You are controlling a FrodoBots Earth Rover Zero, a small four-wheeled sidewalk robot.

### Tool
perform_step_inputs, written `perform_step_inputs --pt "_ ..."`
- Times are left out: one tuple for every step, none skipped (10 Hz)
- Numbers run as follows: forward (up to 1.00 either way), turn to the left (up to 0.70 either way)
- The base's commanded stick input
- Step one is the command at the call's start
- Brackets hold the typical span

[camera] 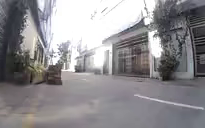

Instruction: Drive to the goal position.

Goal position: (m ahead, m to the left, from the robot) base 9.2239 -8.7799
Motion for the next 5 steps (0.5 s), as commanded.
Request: perform_step_inputs --pt "0.7 0.27" --pt "0.7 0.27" --pt "0.7 0.27" --pt "0.7 0.27" --pt "0.7 0.14"
